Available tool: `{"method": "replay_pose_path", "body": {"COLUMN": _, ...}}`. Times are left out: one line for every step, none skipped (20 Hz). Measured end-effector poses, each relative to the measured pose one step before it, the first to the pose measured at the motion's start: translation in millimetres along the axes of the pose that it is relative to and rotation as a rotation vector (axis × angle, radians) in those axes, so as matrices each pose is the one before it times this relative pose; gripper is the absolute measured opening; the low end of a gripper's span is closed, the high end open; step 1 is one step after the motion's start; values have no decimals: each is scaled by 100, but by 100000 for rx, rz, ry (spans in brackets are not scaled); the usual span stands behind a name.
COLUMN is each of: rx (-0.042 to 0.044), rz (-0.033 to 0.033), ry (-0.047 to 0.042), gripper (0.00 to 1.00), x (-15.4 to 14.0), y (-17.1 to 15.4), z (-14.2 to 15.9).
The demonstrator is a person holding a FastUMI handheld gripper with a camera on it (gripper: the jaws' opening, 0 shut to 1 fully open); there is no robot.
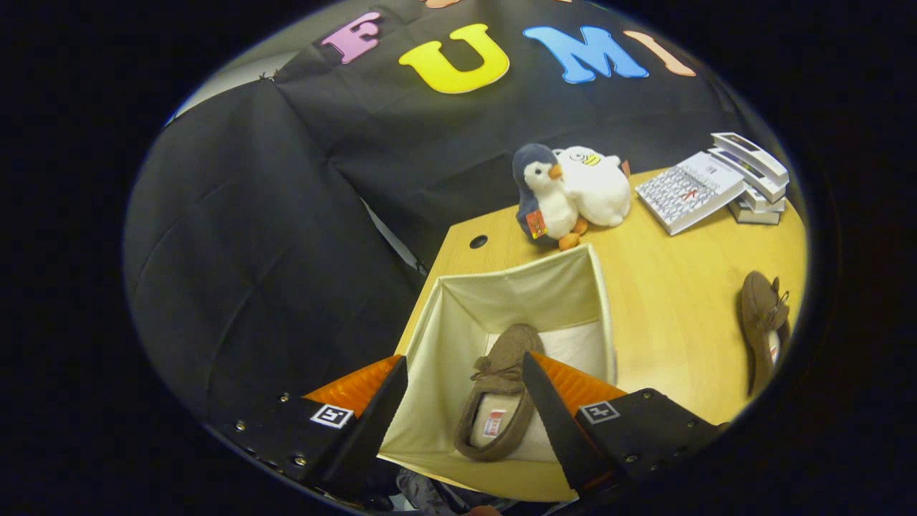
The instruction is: Open the storage box then place both shoes into the box .Put the left shoe in first, then the right shoe, with the right side of both shoes facing outward in a uniform manner.
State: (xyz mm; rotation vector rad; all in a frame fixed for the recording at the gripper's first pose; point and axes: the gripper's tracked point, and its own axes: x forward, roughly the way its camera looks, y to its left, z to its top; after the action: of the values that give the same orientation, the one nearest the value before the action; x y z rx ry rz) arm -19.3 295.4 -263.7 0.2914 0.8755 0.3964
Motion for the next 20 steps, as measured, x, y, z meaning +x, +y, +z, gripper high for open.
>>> {"method": "replay_pose_path", "body": {"rx": -2230, "rz": -270, "ry": -2419, "gripper": 99, "x": -1277, "y": -1013, "z": 960}}
{"method": "replay_pose_path", "body": {"rx": -2175, "rz": -1014, "ry": -2408, "gripper": 99, "x": -1195, "y": -1220, "z": 793}}
{"method": "replay_pose_path", "body": {"rx": -2182, "rz": -1494, "ry": -1948, "gripper": 99, "x": -1279, "y": -1479, "z": 813}}
{"method": "replay_pose_path", "body": {"rx": -2317, "rz": -2115, "ry": -1807, "gripper": 99, "x": -1085, "y": -1620, "z": 551}}
{"method": "replay_pose_path", "body": {"rx": -1982, "rz": -2392, "ry": -1651, "gripper": 99, "x": -1138, "y": -1830, "z": 579}}
{"method": "replay_pose_path", "body": {"rx": -1449, "rz": -2020, "ry": -842, "gripper": 99, "x": -729, "y": -1713, "z": 316}}
{"method": "replay_pose_path", "body": {"rx": -1093, "rz": -1522, "ry": -517, "gripper": 99, "x": -820, "y": -1655, "z": 304}}
{"method": "replay_pose_path", "body": {"rx": -865, "rz": -1554, "ry": -652, "gripper": 99, "x": -759, "y": -1534, "z": 179}}
{"method": "replay_pose_path", "body": {"rx": -679, "rz": -1617, "ry": -643, "gripper": 99, "x": -723, "y": -1667, "z": 280}}
{"method": "replay_pose_path", "body": {"rx": -623, "rz": -1938, "ry": -369, "gripper": 99, "x": -614, "y": -1599, "z": 28}}
{"method": "replay_pose_path", "body": {"rx": -432, "rz": -1723, "ry": -119, "gripper": 99, "x": -565, "y": -1526, "z": 25}}
{"method": "replay_pose_path", "body": {"rx": -486, "rz": -1561, "ry": -138, "gripper": 99, "x": -325, "y": -1484, "z": -80}}
{"method": "replay_pose_path", "body": {"rx": -378, "rz": -1917, "ry": 116, "gripper": 99, "x": -235, "y": -1641, "z": -125}}
{"method": "replay_pose_path", "body": {"rx": -483, "rz": -1960, "ry": 500, "gripper": 99, "x": -108, "y": -1586, "z": -334}}
{"method": "replay_pose_path", "body": {"rx": -467, "rz": -1876, "ry": 687, "gripper": 99, "x": -14, "y": -1563, "z": -334}}
{"method": "replay_pose_path", "body": {"rx": -288, "rz": -1227, "ry": 357, "gripper": 99, "x": 104, "y": -1336, "z": -440}}
{"method": "replay_pose_path", "body": {"rx": -495, "rz": -919, "ry": 459, "gripper": 99, "x": 259, "y": -1310, "z": -360}}
{"method": "replay_pose_path", "body": {"rx": -686, "rz": -1144, "ry": 1059, "gripper": 99, "x": 251, "y": -1302, "z": -689}}
{"method": "replay_pose_path", "body": {"rx": -782, "rz": -1334, "ry": 1315, "gripper": 99, "x": 296, "y": -1301, "z": -676}}
{"method": "replay_pose_path", "body": {"rx": -402, "rz": -1425, "ry": 1331, "gripper": 99, "x": 438, "y": -1109, "z": -706}}
